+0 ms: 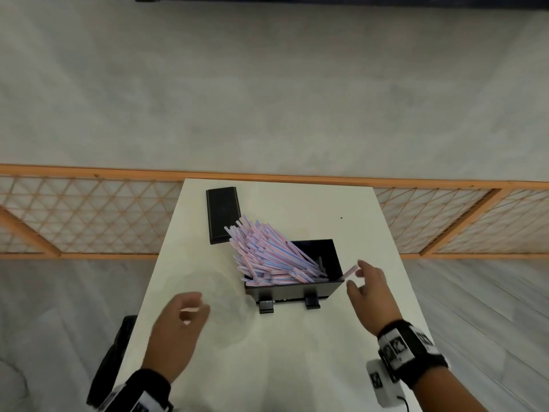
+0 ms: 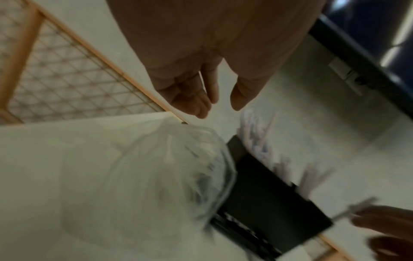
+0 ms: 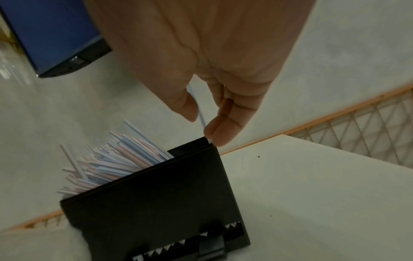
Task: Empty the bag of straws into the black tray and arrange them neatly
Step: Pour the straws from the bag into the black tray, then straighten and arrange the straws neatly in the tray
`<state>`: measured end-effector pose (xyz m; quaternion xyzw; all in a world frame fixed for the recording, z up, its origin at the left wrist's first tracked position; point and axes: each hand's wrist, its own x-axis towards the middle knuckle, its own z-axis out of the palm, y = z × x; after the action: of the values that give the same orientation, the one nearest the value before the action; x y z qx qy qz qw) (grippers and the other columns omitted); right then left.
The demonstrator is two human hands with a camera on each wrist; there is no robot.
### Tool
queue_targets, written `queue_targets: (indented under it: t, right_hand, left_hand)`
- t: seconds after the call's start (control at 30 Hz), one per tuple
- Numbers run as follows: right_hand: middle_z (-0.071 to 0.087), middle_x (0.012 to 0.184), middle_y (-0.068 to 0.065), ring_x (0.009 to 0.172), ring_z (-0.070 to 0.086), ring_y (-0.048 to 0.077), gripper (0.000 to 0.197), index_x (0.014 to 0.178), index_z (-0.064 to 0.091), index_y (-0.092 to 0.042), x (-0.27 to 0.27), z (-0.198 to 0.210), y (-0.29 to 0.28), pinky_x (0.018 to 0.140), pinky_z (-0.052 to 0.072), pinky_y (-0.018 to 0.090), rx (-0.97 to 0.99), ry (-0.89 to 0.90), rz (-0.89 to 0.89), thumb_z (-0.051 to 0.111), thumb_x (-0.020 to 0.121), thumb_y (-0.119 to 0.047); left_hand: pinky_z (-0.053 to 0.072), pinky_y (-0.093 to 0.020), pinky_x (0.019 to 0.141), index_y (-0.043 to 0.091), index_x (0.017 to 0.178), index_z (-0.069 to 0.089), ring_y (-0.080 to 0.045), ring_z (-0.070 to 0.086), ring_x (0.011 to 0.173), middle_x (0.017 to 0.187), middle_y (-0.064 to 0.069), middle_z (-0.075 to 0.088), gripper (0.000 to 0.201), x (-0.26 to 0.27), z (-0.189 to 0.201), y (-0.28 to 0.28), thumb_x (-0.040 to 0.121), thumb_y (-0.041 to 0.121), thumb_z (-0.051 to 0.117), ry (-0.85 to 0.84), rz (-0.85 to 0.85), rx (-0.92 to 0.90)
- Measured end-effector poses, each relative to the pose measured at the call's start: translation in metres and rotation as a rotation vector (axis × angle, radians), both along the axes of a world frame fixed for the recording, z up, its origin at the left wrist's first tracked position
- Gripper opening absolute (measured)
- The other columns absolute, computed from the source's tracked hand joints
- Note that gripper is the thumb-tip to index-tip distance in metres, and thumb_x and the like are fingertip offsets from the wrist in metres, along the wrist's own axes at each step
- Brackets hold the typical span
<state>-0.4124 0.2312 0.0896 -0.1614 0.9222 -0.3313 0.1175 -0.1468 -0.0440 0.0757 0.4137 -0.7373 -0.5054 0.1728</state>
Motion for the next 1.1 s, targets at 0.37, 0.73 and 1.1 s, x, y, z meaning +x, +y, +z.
queue_targets:
  t: [0.37,0.73,1.1]
  right_hand:
    - [0.049,0.116,-0.004,0.096,0.058,0.013,0.041,0.130,0.057,-0.023,-0.006,0.002,-0.065,0.087,0.043,0.021,0.154,0.010,0.494,0.067,0.090,-0.027]
    - [0.067,0.111,0.000,0.100,0.064,0.021,0.022,0.109,0.065,-0.023,0.006,-0.019,-0.066,0.085,0.052,0.032,0.317,-0.001,0.455,0.055,0.090,-0.015]
    - [0.069,0.101,-0.007,0.099,0.063,0.018,0.013,0.100,0.062,-0.028,0.063,-0.019,-0.025,0.077,0.047,0.032,0.361,0.017,0.575,0.053,0.092,-0.031]
  left_hand:
    - [0.049,-0.018,0.069,0.027,0.096,0.067,-0.003,0.061,0.069,0.098,0.005,0.073,0.014,-0.063,-0.006,0.051,0.088,0.027,0.080,0.044,-0.207,0.096]
    - [0.049,-0.027,0.085,0.030,0.130,0.055,-0.009,0.056,0.091,0.124,0.014,0.052,0.033,-0.096,-0.003,0.068,0.098,0.038,0.053,-0.112,-0.639,-0.359]
    - [0.047,-0.028,0.073,0.033,0.092,0.048,-0.007,0.062,0.087,0.093,0.017,0.065,0.029,-0.068,0.001,0.080,0.090,0.059,0.059,-0.254,-0.591,-0.341]
